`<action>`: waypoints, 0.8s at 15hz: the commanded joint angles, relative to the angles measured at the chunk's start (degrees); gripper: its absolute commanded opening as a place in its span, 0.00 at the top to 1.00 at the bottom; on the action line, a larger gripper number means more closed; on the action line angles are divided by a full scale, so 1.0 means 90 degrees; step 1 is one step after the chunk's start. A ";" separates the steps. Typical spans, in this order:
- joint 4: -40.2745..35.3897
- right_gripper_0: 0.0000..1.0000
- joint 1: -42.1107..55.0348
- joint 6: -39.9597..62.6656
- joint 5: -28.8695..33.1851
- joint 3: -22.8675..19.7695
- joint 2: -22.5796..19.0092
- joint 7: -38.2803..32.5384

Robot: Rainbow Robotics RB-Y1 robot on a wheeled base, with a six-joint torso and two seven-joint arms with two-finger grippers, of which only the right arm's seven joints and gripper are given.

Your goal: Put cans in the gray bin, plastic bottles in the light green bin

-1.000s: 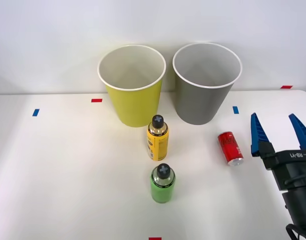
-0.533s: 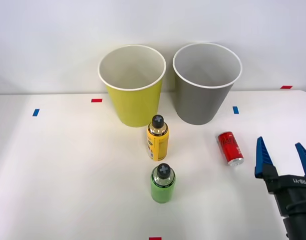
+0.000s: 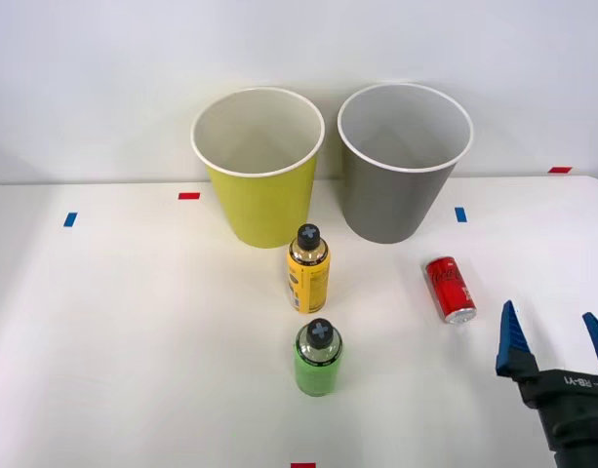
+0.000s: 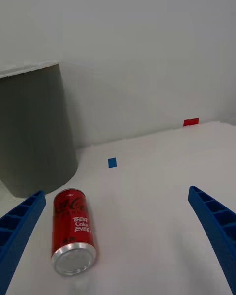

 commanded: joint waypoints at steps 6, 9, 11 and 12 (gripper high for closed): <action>0.0657 0.00 0.0533 -0.1678 0.1396 -0.0321 0.0631 -0.0725; 0.1135 0.00 0.0562 -0.2469 0.1504 -0.0418 0.0631 0.0037; 0.1155 0.00 0.0630 -0.2489 0.1494 -0.0418 0.0621 0.0691; 0.1145 0.00 0.0669 -0.2499 0.1484 -0.0399 0.0592 0.0955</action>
